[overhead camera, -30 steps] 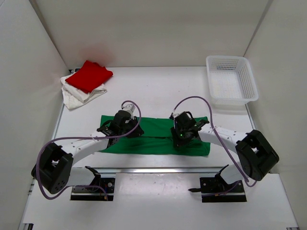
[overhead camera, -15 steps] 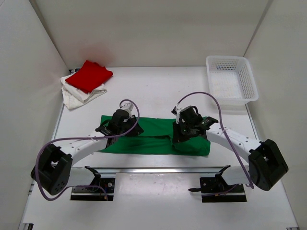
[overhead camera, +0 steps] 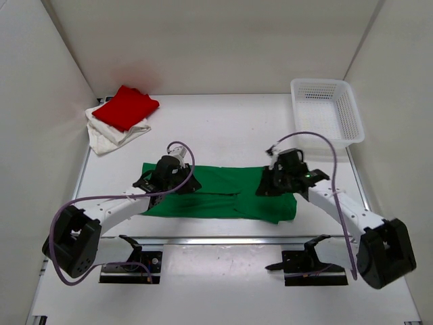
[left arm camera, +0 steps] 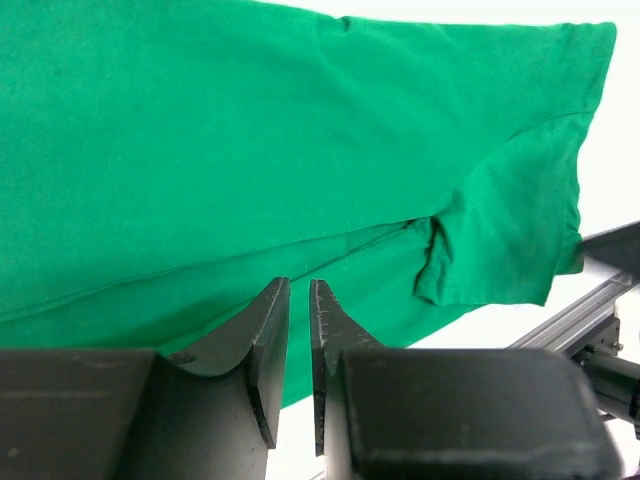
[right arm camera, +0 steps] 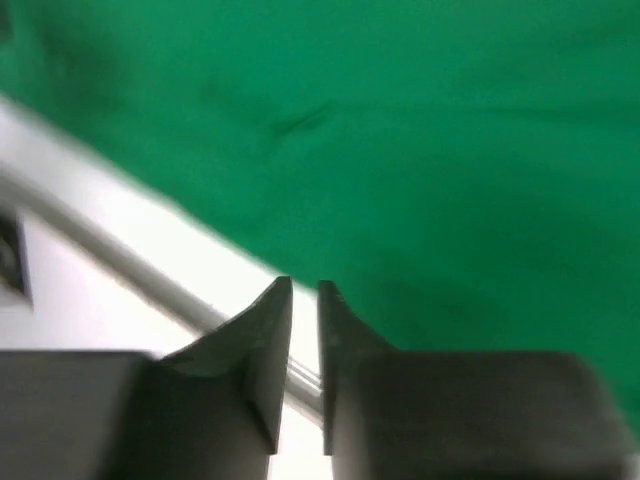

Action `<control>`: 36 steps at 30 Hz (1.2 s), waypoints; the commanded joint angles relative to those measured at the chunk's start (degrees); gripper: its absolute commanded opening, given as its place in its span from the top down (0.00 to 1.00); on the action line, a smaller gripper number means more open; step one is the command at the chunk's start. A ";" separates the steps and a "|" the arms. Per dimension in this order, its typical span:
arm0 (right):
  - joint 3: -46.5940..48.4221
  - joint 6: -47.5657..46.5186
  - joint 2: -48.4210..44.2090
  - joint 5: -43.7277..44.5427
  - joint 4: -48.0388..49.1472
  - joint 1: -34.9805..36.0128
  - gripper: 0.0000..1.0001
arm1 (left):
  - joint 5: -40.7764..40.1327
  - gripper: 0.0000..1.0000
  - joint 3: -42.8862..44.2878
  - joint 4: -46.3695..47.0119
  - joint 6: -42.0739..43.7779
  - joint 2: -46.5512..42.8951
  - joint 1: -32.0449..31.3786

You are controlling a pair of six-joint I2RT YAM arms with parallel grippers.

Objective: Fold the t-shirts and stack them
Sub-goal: Fold the other side of the tshirt into a rectangle, then rotate the tshirt 90 degrees

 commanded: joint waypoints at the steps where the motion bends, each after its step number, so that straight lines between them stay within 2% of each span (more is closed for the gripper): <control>1: -2.99 1.69 -4.97 -1.30 6.11 -12.12 0.94 | 1.01 0.74 -0.50 1.34 0.49 -0.34 1.19; 2: -4.65 2.31 -4.88 -1.30 7.61 -14.51 1.00 | 1.45 0.74 -0.23 1.86 0.84 -0.07 1.63; 4: -6.51 4.41 -3.13 0.09 13.66 -20.84 1.00 | 1.02 0.74 1.26 1.69 1.54 1.59 1.81; 5: -7.65 4.52 -2.69 1.76 16.82 -22.26 0.98 | 1.19 0.75 1.70 1.69 1.98 2.82 1.90; 6: -8.35 5.47 -1.38 2.03 18.50 -24.19 0.90 | 1.63 0.74 2.31 1.86 1.89 3.35 2.16; 7: -8.54 7.22 -0.06 1.60 20.35 -26.56 0.87 | 2.94 0.74 2.75 3.26 1.55 4.40 3.21; 9: -8.71 9.52 2.40 1.16 24.49 -27.63 0.87 | 6.01 0.74 3.02 5.02 0.58 6.68 5.58; 12: -7.75 10.23 4.87 2.30 25.37 -23.87 0.92 | 9.62 0.76 2.85 5.99 -1.61 10.29 10.59; 16: -11.07 11.28 6.10 3.45 26.42 -17.10 1.00 | 14.81 0.79 -3.64 10.47 -6.80 11.00 18.75; 23: -16.09 11.99 7.95 3.09 27.23 -17.70 1.00 | 15.60 0.76 -11.64 10.92 -9.96 7.75 27.11; 27: -14.34 10.50 2.96 6.69 22.14 -14.55 1.00 | 18.42 0.77 -12.19 13.20 -13.22 4.17 30.99; 29: -12.77 10.06 1.02 8.18 19.33 -11.48 1.00 | 14.39 0.75 -8.78 9.80 -10.78 -0.13 28.63; 31: -13.10 10.40 0.48 6.61 18.70 -10.32 1.00 | 5.72 0.69 -5.35 5.74 -7.27 -4.80 24.15; 33: -14.94 11.54 1.44 6.16 19.39 -8.05 1.00 | -1.05 0.68 -1.30 1.01 -2.61 -9.19 17.23; 34: -15.13 11.64 2.23 7.39 20.18 -7.08 1.00 | -3.27 0.67 -0.59 -0.23 -1.81 -10.17 14.32; 36: -14.78 12.95 7.48 4.87 22.63 -7.85 1.00 | -2.43 0.66 0.82 -1.03 -0.92 -10.35 12.98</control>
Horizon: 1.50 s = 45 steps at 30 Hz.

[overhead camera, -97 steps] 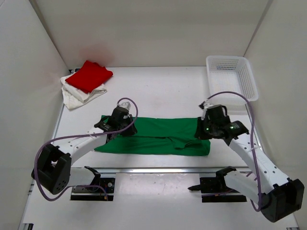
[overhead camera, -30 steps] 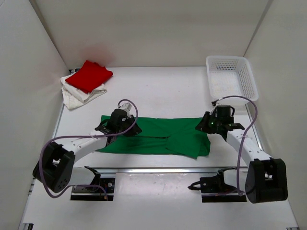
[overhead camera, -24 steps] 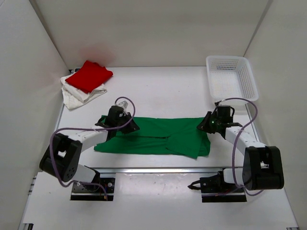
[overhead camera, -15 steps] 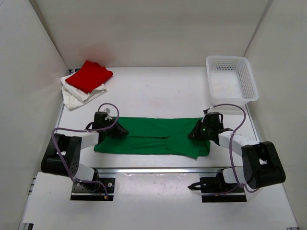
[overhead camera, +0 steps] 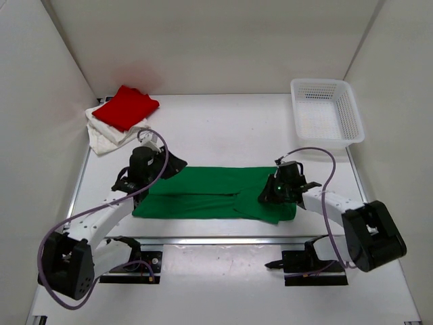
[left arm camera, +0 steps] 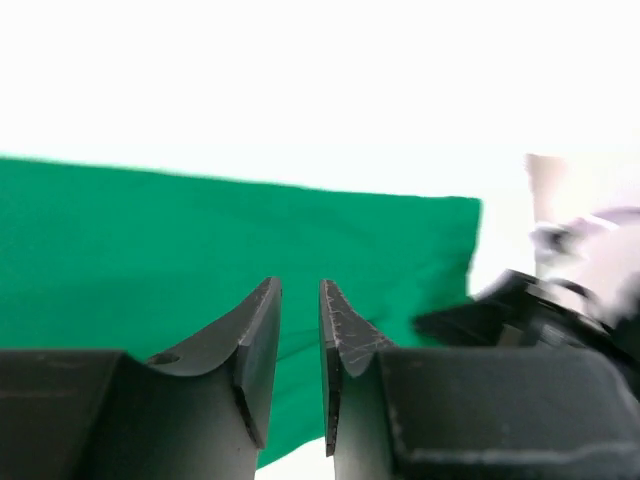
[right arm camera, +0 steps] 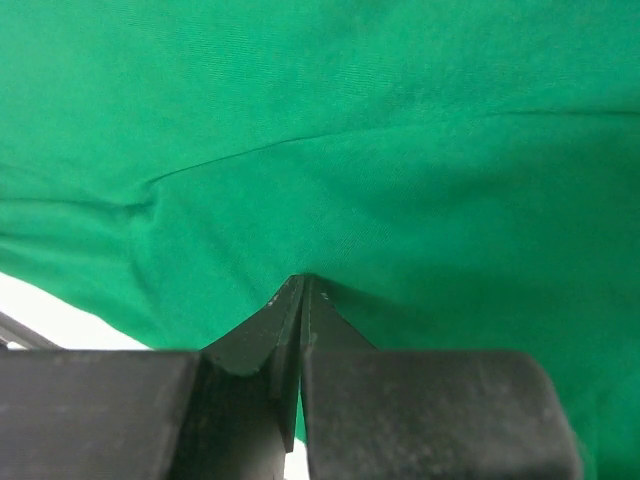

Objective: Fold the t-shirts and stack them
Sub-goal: Rotate the tshirt 90 degrees

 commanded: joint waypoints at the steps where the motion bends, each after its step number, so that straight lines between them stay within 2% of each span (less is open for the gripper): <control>1: 0.41 1.17 6.13 -1.33 3.76 -0.38 1.00 | -3.04 0.67 2.75 -3.72 4.57 -1.24 -2.81; 4: 8.83 -0.93 17.90 -3.09 3.87 -1.52 1.00 | 0.85 0.67 3.36 -4.51 5.09 -0.01 -2.89; 6: 23.19 -3.38 30.34 -3.54 0.53 -1.62 1.00 | 1.12 0.67 3.45 -5.39 5.79 -0.01 -2.81; 7: 28.40 -5.05 33.62 -4.76 -2.09 -1.88 1.00 | 1.64 0.67 4.15 -5.91 6.32 -0.96 -2.72; 10: 68.29 -7.78 56.08 -4.96 -12.35 -3.02 1.00 | 3.04 0.66 5.11 -8.54 6.50 -2.72 -0.27; 11: 76.01 -9.01 59.37 -4.60 -19.88 -2.94 0.98 | 3.23 0.66 5.82 -9.25 6.94 -2.90 0.88; 12: 91.23 -10.07 64.71 -4.42 -28.13 -2.85 0.94 | 3.84 0.66 6.17 -9.87 7.38 -2.82 1.15; 13: 104.26 -12.77 68.42 -2.76 -31.87 -2.06 0.89 | 3.76 0.65 7.05 -11.79 8.34 -3.08 1.32; 15: 118.19 -16.82 70.12 3.73 -43.45 0.13 0.80 | 3.23 0.66 7.40 -14.44 9.74 -3.87 0.72; 16: 122.97 -18.15 70.04 5.24 -45.68 0.84 0.74 | 2.71 0.65 6.71 -14.88 9.84 -4.13 0.62; 17: 122.07 -18.25 65.69 4.38 -47.62 1.37 0.73 | 2.96 0.65 5.66 -14.36 9.75 -4.66 0.88; 19: 105.02 -19.65 57.01 5.59 -45.63 3.47 0.71 | 4.54 0.66 4.34 -14.44 9.84 -4.67 1.76; 20: 98.65 -20.44 49.20 7.52 -40.75 5.92 0.68 | 5.51 0.70 3.81 -15.23 10.36 -4.23 2.03; 22: 70.33 -19.40 37.77 6.14 -24.16 9.28 0.60 | 5.78 0.74 2.84 -16.11 10.54 -4.14 1.77; 23: 60.20 -16.09 32.74 3.69 -21.04 10.15 0.62 | 6.04 0.75 1.79 -16.29 10.46 -4.66 2.11; 24: 55.92 -12.49 31.12 0.62 -15.09 11.29 0.62 | 6.30 0.77 0.74 -15.94 10.20 -6.06 2.29; 26: 40.91 -7.47 24.98 -4.21 -5.66 13.22 0.61 | 5.70 0.77 -0.85 -15.76 9.85 -8.25 3.61; 28: 34.03 -3.50 23.55 -4.86 4.00 16.39 0.59 | 5.95 0.77 -1.12 -15.58 9.67 -9.23 4.40; 30: 31.97 1.06 25.64 -6.17 7.97 20.25 0.59 | 5.78 0.76 -0.07 -16.89 10.37 -8.71 3.97; 33: 31.53 4.94 29.86 -3.47 13.00 23.33 0.59 | 5.25 0.76 0.11 -16.64 10.37 -8.79 2.47; 38: 31.97 10.65 37.59 -2.66 18.79 24.49 0.55 | 4.72 0.74 -0.33 -16.90 10.01 -10.11 2.29; 44: 38.82 13.48 46.65 -4.94 18.72 25.01 0.55 | 3.85 0.73 0.20 -17.44 10.45 -10.47 2.03; 45: 40.30 14.17 48.32 -4.51 18.28 25.36 0.58 | 3.50 0.73 0.63 -17.95 10.46 -10.12 1.51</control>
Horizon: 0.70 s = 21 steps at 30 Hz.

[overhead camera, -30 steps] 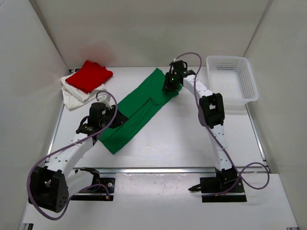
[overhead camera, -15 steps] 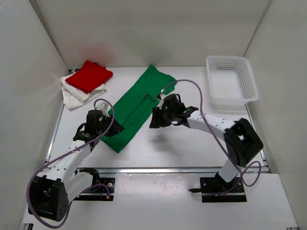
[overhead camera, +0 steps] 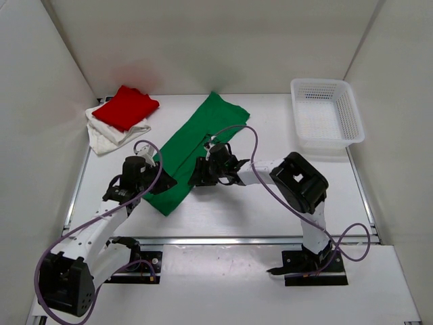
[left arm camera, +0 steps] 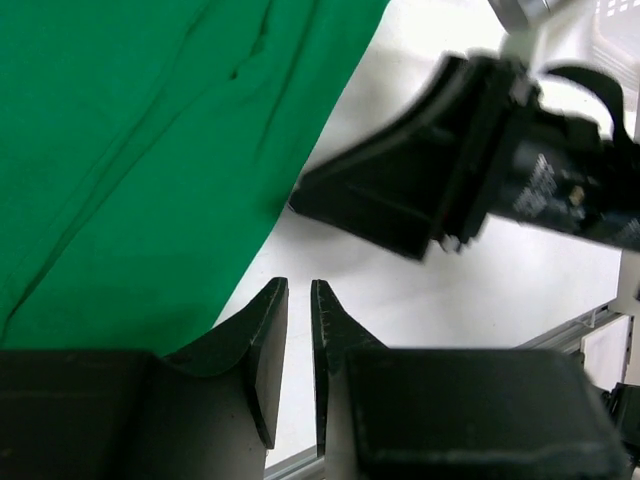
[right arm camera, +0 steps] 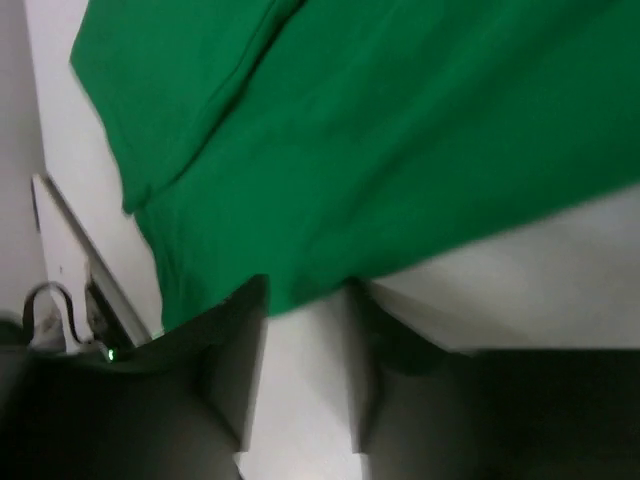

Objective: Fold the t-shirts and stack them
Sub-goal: Rotate the tshirt 90 degrees

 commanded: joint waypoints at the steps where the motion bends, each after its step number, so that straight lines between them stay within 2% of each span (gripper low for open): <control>1: 3.35 2.49 6.12 1.18 -0.69 0.91 0.70 | -1.12 0.73 1.82 -1.00 1.10 -0.95 -0.81; 2: 4.06 3.10 7.27 1.26 -1.22 0.91 0.77 | -1.12 0.73 1.99 -0.82 0.76 -0.78 -0.90; 4: 3.12 3.10 6.93 1.88 -1.67 0.73 0.96 | -1.38 0.73 1.91 -1.17 1.10 -0.78 -1.08; 5: 1.71 3.80 5.88 1.97 -0.01 -0.05 1.00 | -1.47 0.73 1.47 -1.09 1.10 -0.78 -1.08; 10: -13.21 -0.48 -6.40 0.83 1.51 -5.84 1.00 | -2.70 0.73 1.20 -0.73 1.19 0.53 -2.83; 15: -21.07 -12.07 -18.28 -6.45 -9.11 -16.74 1.00 | -3.66 0.70 0.06 0.76 -0.39 3.34 -7.31; 16: -21.94 -13.23 -18.56 -7.08 -11.22 -17.71 0.92 | -4.01 0.69 -0.29 0.85 -0.39 3.52 -8.28; 17: -22.12 -15.42 -20.13 -8.22 -11.59 -18.86 0.78 | -4.37 0.68 -0.99 0.93 -1.00 3.96 -8.37; 19: -23.43 -16.32 -23.64 -7.71 -14.75 -19.48 0.64 | -3.40 0.65 -2.13 0.15 -0.83 5.10 -9.34; 21: -27.47 -16.15 -30.74 -5.43 -15.19 -19.83 0.59 | -4.54 0.65 -3.53 -1.17 -0.22 4.85 -9.78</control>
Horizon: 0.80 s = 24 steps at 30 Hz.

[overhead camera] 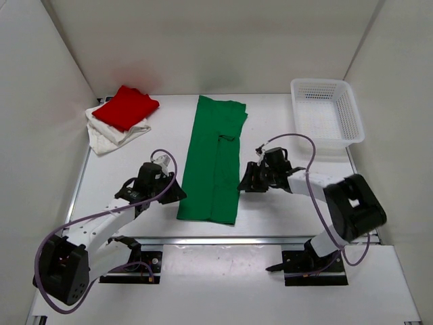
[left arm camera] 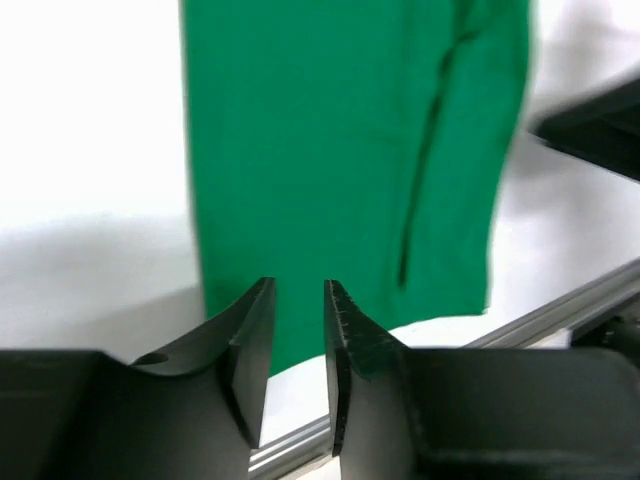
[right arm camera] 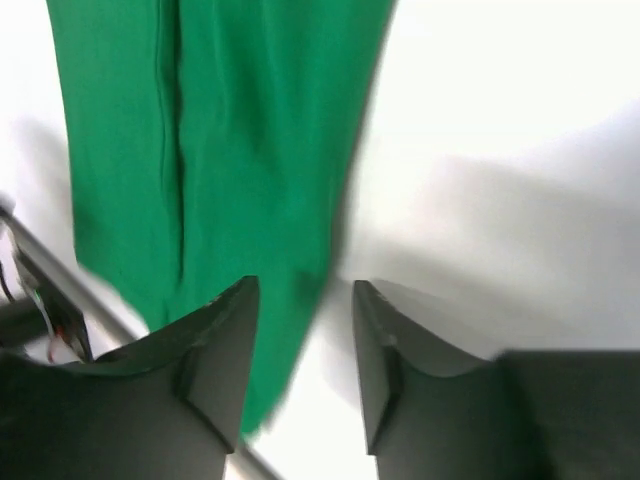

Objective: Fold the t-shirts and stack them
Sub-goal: Rotate the tshirt 90 degrees, then grab the bottom of the folded rectangular tshirt with both arms

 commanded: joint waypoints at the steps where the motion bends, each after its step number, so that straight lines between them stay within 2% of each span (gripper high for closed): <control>1: -4.95 -4.39 -9.11 0.44 -6.23 0.52 0.58 | -2.94 0.62 -2.49 -2.33 0.77 -0.60 -0.80; 3: -9.06 -2.90 -13.94 0.18 -6.77 1.30 0.58 | -3.83 0.57 -4.07 -3.48 0.94 -1.39 -0.10; 6: -13.82 0.52 -18.16 1.41 -5.45 6.12 0.57 | -5.76 0.50 -5.22 -4.79 1.21 -1.39 -0.35; 11: -18.75 6.77 -18.53 -0.08 0.61 10.27 0.56 | -7.00 0.47 -6.53 -4.19 0.95 0.98 -1.67; 19: -20.07 11.60 -15.46 0.45 6.41 14.40 0.58 | -6.92 0.50 -8.73 -2.96 -0.19 1.34 -3.43; 23: -19.55 11.70 -13.87 -0.53 7.30 14.92 0.67 | -5.77 0.60 -9.44 -1.29 -1.16 2.30 -5.88; 24: -19.46 11.70 -13.87 -0.61 7.12 15.02 0.74 | -5.51 0.64 -9.53 -1.37 -1.68 2.47 -6.24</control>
